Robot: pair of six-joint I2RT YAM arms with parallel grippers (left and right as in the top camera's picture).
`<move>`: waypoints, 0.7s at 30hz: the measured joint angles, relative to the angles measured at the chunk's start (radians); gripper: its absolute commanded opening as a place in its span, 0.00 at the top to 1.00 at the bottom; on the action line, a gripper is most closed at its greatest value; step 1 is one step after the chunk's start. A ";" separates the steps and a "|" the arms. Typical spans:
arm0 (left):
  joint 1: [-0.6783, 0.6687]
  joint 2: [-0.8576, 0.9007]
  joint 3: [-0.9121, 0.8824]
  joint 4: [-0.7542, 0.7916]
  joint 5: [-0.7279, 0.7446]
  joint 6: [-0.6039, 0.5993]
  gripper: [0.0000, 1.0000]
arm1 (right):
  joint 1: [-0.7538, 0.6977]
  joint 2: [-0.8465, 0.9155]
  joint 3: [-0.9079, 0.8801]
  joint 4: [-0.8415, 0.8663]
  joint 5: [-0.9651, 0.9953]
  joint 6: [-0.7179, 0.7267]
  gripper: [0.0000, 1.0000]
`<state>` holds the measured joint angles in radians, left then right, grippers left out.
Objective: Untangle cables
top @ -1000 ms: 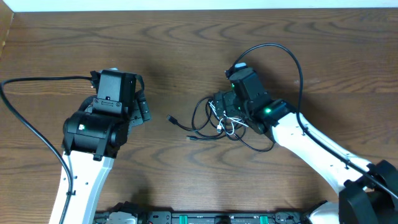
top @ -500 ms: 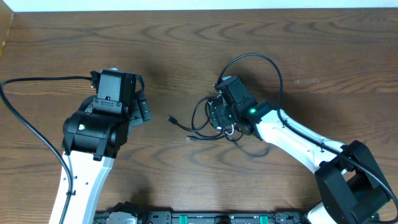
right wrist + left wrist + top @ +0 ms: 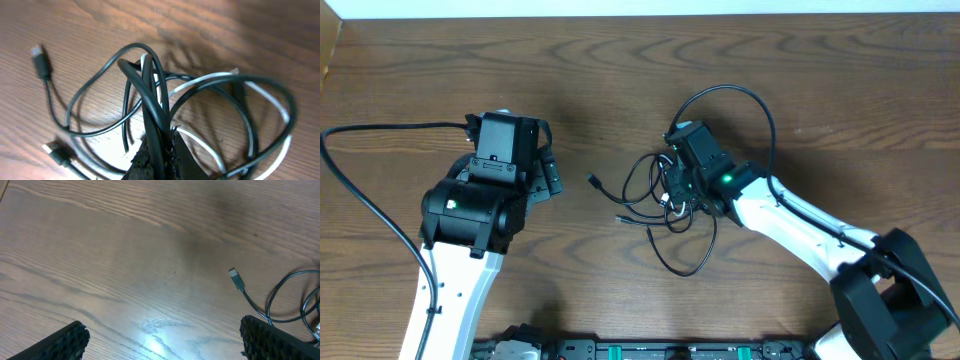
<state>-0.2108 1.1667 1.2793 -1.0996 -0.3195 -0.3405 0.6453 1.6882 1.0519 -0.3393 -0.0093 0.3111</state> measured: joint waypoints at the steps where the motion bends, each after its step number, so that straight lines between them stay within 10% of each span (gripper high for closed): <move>1: 0.000 0.000 0.000 0.000 0.000 0.000 0.02 | 0.000 -0.016 0.000 -0.001 0.000 0.000 0.99; 21: 0.000 0.000 0.000 0.000 0.000 0.000 0.02 | -0.023 -0.581 0.002 -0.008 0.001 -0.008 0.99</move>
<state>-0.2108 1.1667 1.2793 -1.1000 -0.3195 -0.3405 0.6220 1.1072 1.0534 -0.3470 -0.0082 0.3027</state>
